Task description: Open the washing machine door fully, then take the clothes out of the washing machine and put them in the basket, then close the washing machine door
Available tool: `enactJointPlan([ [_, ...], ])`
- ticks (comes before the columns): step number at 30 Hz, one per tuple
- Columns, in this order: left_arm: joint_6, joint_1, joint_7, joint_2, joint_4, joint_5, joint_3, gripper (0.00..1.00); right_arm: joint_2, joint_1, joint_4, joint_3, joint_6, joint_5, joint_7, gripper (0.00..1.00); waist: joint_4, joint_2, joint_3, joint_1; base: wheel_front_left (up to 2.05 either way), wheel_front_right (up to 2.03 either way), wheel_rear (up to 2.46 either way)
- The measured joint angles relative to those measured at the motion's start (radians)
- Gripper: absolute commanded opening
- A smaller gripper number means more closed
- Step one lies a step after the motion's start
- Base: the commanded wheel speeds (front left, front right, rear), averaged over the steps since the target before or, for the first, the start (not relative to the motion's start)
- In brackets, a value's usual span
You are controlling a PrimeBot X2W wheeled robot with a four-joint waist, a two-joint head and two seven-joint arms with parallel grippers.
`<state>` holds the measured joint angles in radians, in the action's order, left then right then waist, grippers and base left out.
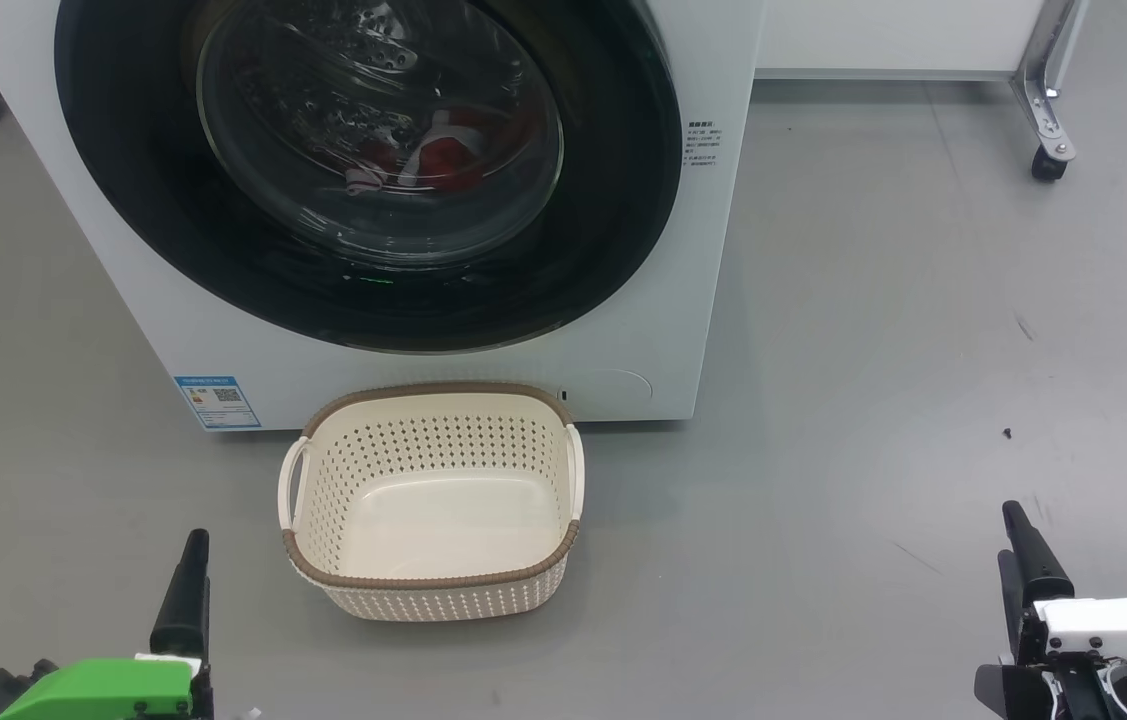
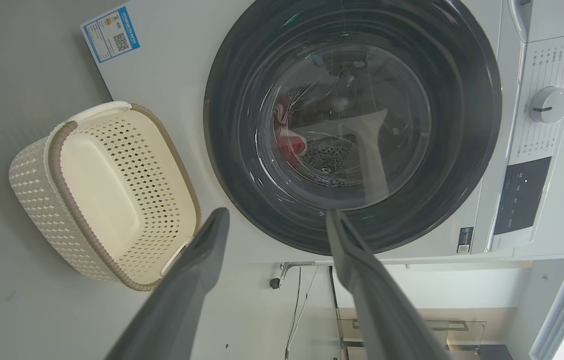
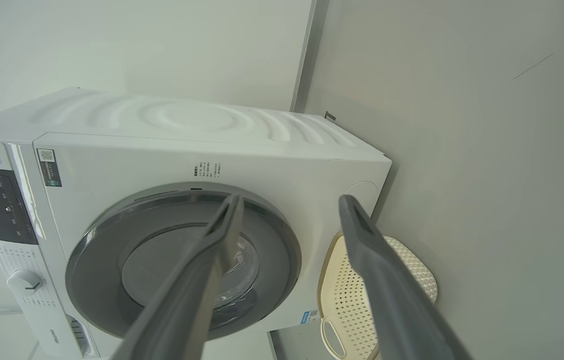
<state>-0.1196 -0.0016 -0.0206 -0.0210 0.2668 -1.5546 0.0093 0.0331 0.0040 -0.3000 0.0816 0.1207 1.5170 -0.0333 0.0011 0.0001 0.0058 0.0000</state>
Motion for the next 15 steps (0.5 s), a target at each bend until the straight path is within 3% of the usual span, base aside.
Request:
enactJointPlan([
  [15,0.0,-0.006,0.058,-0.058,-0.026,0.234,-0.06,1.0,0.073,-0.021,0.012,-0.094,0.0,-0.242,0.063,1.0,0.002,0.0,0.002,0.0,0.0,0.0,0.0],
])
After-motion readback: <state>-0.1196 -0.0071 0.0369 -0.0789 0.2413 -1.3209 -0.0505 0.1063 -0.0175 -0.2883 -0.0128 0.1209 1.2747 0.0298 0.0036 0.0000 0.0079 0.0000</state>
